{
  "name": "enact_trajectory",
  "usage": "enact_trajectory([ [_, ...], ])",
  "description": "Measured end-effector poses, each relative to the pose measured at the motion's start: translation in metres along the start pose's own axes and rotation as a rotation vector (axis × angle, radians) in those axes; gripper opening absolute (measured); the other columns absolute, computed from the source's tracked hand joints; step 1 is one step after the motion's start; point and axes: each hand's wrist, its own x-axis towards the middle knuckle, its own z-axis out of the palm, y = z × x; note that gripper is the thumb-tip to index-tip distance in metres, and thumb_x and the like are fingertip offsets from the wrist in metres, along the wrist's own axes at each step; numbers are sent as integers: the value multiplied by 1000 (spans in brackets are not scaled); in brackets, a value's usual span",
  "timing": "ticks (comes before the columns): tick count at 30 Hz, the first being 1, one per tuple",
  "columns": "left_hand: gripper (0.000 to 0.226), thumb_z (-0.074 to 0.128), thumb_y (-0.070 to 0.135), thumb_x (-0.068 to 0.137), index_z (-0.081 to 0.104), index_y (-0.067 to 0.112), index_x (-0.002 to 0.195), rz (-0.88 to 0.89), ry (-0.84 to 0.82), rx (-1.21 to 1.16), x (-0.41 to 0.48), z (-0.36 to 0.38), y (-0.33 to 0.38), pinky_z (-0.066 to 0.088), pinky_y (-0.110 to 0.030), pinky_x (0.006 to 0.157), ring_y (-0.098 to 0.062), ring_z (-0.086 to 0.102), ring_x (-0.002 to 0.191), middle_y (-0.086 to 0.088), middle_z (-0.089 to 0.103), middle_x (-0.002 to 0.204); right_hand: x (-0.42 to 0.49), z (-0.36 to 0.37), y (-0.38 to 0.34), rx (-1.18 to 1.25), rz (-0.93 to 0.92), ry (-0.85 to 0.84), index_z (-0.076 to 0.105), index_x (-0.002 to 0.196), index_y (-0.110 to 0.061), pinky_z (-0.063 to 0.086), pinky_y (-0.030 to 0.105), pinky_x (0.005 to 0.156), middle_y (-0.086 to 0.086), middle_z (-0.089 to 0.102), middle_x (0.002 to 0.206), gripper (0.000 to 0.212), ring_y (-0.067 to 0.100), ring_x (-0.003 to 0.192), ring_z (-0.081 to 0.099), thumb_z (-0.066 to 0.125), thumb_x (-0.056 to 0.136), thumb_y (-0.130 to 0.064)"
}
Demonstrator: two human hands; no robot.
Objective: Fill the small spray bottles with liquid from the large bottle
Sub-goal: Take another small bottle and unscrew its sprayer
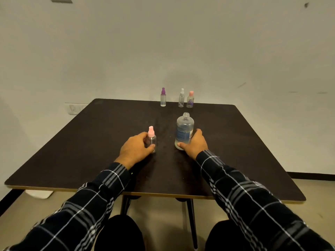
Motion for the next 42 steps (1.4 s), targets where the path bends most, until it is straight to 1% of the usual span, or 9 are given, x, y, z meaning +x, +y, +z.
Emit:
enact_trajectory([
  [4, 44, 69, 48, 90, 56, 31, 128, 9, 2, -32, -4, 4, -4, 56, -35, 84, -10, 62, 98, 13, 65, 110, -47, 18, -7, 16, -188, 416, 47, 117, -22, 51, 35, 75, -1, 54, 113, 47, 19, 98, 60, 69, 84, -47],
  [10, 29, 74, 42, 88, 56, 31, 108, 13, 80, -127, -11, 13, -5, 57, -36, 86, -8, 64, 94, 12, 65, 101, -38, 54, -37, 148, -264, -9, 59, 116, -23, 45, 19, 73, -7, 61, 100, 39, 6, 90, 58, 72, 85, -42],
  [18, 34, 73, 41, 89, 57, 25, 115, 21, 77, -101, -8, 12, -5, 58, -40, 85, -12, 66, 90, 6, 68, 100, -21, 74, -64, 247, -207, 14, 64, 92, -24, 51, 24, 70, -12, 62, 82, 25, 6, 78, 60, 81, 78, -35],
  [23, 31, 72, 39, 90, 55, 27, 114, 21, 55, -109, -7, 14, -7, 57, -40, 90, -12, 65, 95, 6, 67, 104, -14, 68, -61, 152, -301, -93, 68, 116, -22, 38, 5, 45, -5, 68, 107, 26, 7, 87, 60, 69, 91, -27],
  [29, 25, 72, 35, 90, 55, 27, 107, 4, 43, -143, -6, 14, -5, 58, -39, 86, -11, 64, 88, 7, 65, 97, -12, 71, -57, 325, -218, -262, 34, 140, -21, 58, 28, 75, -1, 65, 120, 57, 13, 98, 66, 66, 93, -18],
  [33, 21, 71, 32, 91, 54, 26, 102, 13, 51, -135, -8, 13, -6, 58, -36, 83, -10, 63, 84, 5, 65, 94, -16, 78, -56, 298, -143, -111, 46, 114, -18, 54, 33, 86, -3, 63, 97, 45, 13, 91, 63, 78, 83, -27],
  [36, 23, 72, 31, 92, 55, 26, 107, 8, 46, -145, -6, 13, -6, 58, -36, 86, -9, 64, 88, 7, 65, 96, -14, 86, -52, 303, -192, -92, 62, 106, -23, 55, 33, 86, -2, 63, 105, 22, 13, 94, 62, 71, 88, -31],
  [39, 24, 72, 31, 92, 55, 27, 109, 3, 41, -144, -5, 12, -5, 56, -35, 88, -8, 63, 90, 8, 64, 98, -12, 91, -46, 310, -246, -207, 62, 122, -32, 57, 42, 91, 6, 59, 124, 32, 20, 104, 65, 54, 92, -38],
  [42, 23, 72, 29, 91, 55, 26, 107, 1, 53, -137, -6, 13, -5, 55, -33, 84, -11, 64, 90, 7, 64, 96, -19, 82, -48, 276, -286, -282, 39, 148, -24, 44, 37, 103, 0, 48, 132, 62, 15, 119, 52, 58, 92, -44],
])
